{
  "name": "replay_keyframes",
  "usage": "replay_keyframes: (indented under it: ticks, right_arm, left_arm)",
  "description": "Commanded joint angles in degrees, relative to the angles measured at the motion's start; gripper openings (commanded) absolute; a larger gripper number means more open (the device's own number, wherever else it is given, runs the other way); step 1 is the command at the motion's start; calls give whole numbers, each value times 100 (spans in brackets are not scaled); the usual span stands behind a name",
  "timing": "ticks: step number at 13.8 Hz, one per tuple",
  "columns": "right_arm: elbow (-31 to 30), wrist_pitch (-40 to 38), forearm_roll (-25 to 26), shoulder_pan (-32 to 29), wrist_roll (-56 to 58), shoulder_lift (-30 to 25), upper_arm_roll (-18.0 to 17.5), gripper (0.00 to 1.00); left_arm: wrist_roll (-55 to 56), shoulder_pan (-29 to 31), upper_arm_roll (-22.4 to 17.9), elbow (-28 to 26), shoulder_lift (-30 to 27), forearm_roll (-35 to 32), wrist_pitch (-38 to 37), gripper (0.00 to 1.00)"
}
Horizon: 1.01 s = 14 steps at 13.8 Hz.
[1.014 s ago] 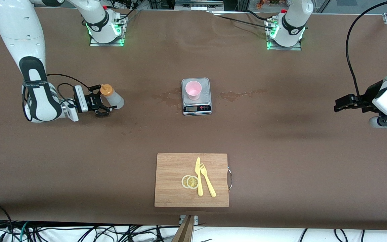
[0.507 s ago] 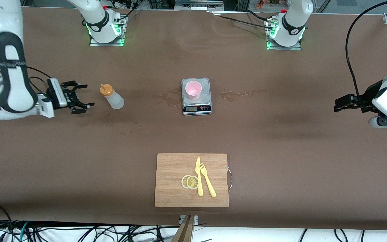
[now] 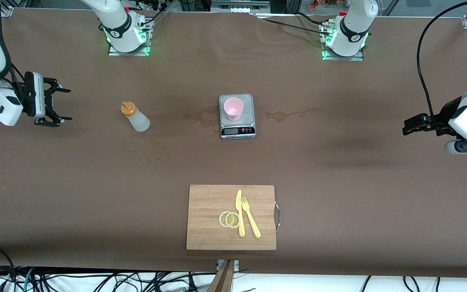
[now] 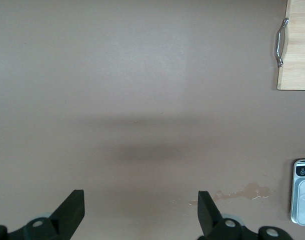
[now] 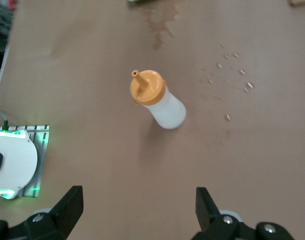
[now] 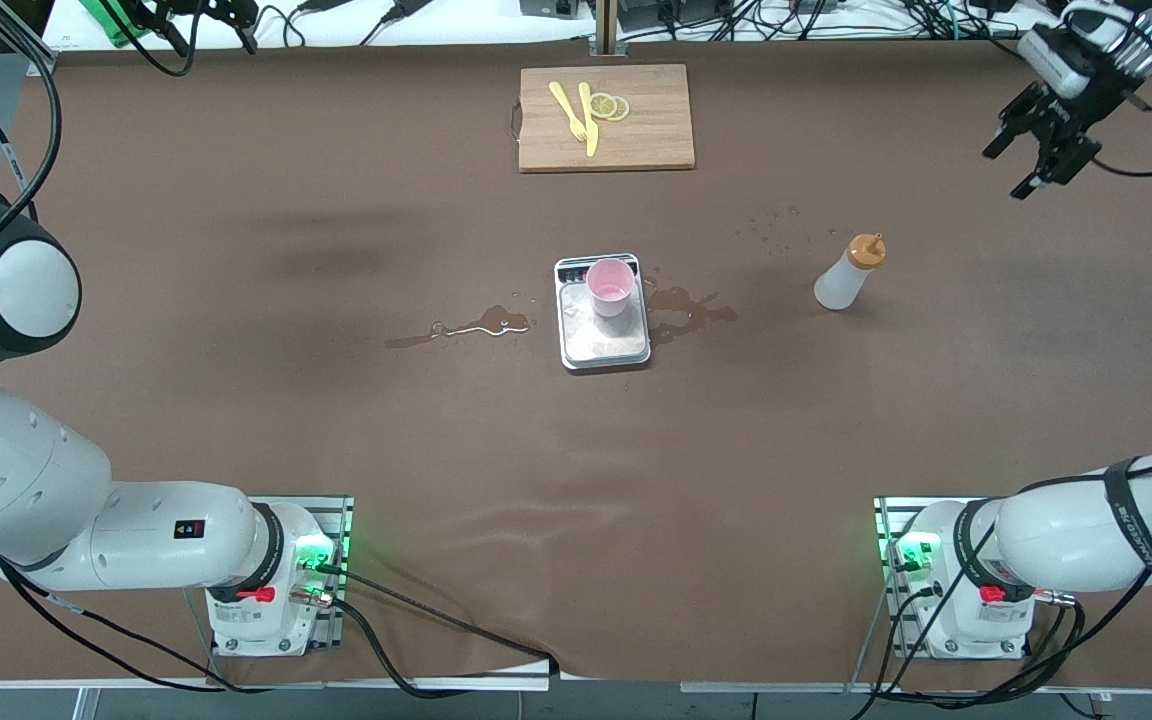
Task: Add sauce to pink cup with both arms
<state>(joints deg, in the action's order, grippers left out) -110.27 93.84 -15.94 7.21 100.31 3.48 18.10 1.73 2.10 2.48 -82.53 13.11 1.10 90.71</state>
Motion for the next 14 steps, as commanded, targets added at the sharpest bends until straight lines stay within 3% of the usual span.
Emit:
replay_keyframes:
  ticks: [1, 7, 11, 12, 14]
  right_arm:
    - [162, -31, 398, -35, -1151, -444, -193, 100]
    - [891, -207, 863, -27, -3987, -682, -430, 100]
    - [1498, -401, 1478, -9, -6422, -656, -1027, 100]
    - [1717, -471, 1827, -9, -6828, -603, -1254, 100]
    - [2017, -498, 2015, -9, -7383, -498, -1424, 100]
  left_arm:
    - [-120, 10, -2, 44, -10, 92, -88, 100]
    - [-120, 10, -2, 44, -10, 92, -80, 100]
    - [-120, 10, -2, 44, -10, 92, -80, 100]
    - [-120, 10, -2, 44, -10, 92, -80, 100]
    - [-120, 10, -2, 44, -10, 92, -89, 100]
